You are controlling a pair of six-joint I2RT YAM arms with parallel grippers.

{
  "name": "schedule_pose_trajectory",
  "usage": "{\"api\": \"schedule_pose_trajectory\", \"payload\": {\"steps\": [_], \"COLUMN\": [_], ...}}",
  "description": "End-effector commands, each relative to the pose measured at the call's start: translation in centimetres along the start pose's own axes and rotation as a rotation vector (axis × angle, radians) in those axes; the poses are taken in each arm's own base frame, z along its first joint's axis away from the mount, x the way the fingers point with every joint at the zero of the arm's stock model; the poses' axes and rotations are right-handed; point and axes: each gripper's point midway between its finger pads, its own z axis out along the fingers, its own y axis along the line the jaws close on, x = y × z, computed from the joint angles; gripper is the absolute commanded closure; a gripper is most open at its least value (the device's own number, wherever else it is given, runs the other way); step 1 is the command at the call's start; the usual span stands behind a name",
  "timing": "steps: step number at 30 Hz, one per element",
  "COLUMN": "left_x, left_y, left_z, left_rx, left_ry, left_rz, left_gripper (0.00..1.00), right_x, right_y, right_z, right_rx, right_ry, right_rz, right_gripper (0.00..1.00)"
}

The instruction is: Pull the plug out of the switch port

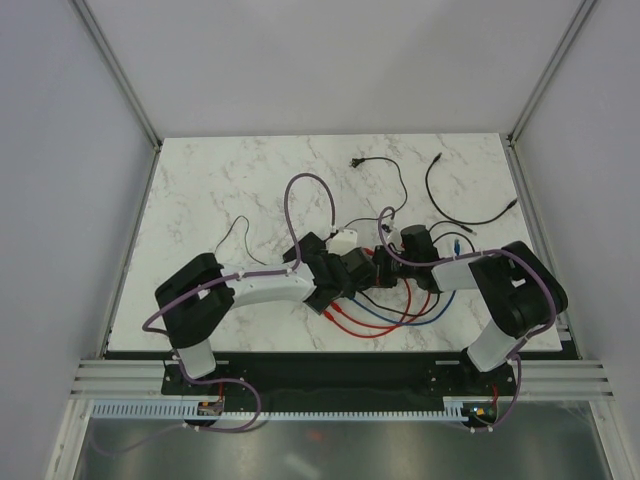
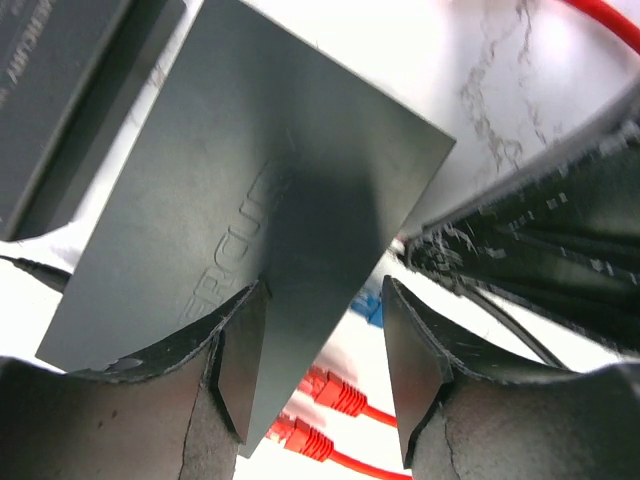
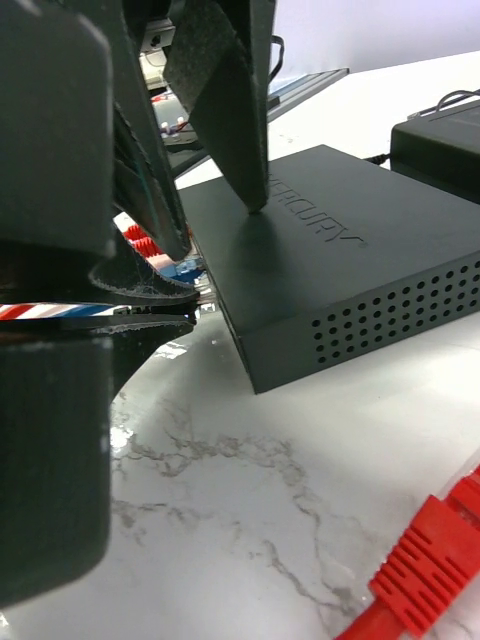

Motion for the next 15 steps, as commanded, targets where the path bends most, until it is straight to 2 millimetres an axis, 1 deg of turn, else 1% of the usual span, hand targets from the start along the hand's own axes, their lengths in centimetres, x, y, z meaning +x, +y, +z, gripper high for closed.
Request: {"api": "schedule_pose_trajectory", "payload": {"steps": [1,3,7,8,10,14,15], "left_x": [6.3,6.8,6.9,7.0,6.9,6.6,6.5], "left_y": [4.5,4.7,5.2,5.2,5.0,5.0,5.1], "left_z": [2.1,2.6,3.1,3.1,3.3,3.1,3.0], "left_rx": [-0.186,-0.21,-0.24,-0.241,-0.241,-0.239,-0.238], "left_ry": [0.191,0.207,0.211,0.213,0.214,0.204,0.196], "left_rz": [0.118,0.127,0.123,0.121,0.125,0.113,0.101], "left_gripper": [0.42,0.42,0.43,0.43,0.44,0.46,0.46], "right_x": [0.6,0.9,1.5,1.9,2.0,2.4,2.1], "right_y": [-1.5,-1.7,-2.4,-2.6,-2.8,-2.6,-2.2], "right_z": [-0.6,-0.7,-0.7,-0.8,-0.9,-1.1,-1.3], "right_rx": [0.072,0.081,0.103,0.105,0.104,0.093,0.086], "right_ry": [-0.01,-0.003,0.003,0.009,0.008,0.008,-0.004], "right_rz": [0.011,0.01,0.013,0.016,0.013,0.011,0.004], "right_gripper": [1.0,1.0,1.0,1.0,1.0,1.0,1.0]}}
